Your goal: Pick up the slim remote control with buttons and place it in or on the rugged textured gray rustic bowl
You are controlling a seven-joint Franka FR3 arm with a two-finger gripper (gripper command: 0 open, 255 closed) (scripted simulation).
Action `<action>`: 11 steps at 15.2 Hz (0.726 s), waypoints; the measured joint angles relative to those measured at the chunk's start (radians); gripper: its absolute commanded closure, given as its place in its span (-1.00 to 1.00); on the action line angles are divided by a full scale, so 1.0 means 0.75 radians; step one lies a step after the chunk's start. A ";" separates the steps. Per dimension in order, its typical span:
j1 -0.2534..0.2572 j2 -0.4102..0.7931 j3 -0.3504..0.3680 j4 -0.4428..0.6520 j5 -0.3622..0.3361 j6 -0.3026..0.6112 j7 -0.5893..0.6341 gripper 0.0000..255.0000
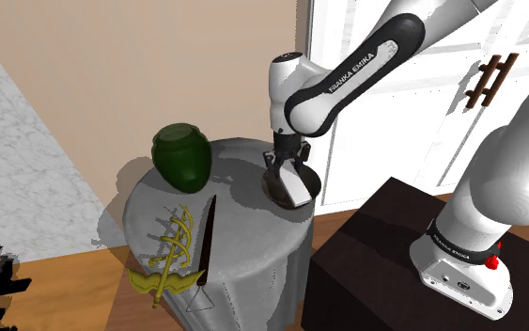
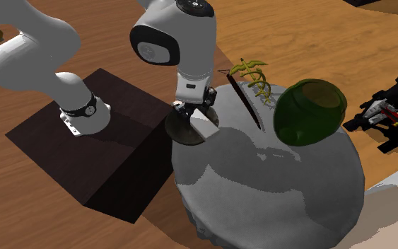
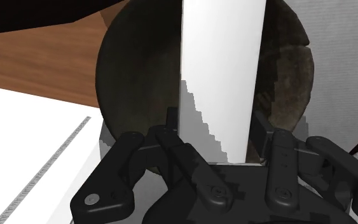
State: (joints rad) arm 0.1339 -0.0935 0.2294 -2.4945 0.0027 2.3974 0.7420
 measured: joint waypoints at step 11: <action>0.000 0.030 0.003 -0.016 -0.011 0.049 0.012 -1.00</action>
State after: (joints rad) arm 0.1342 -0.0708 0.2314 -2.5067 -0.0053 2.4342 0.7512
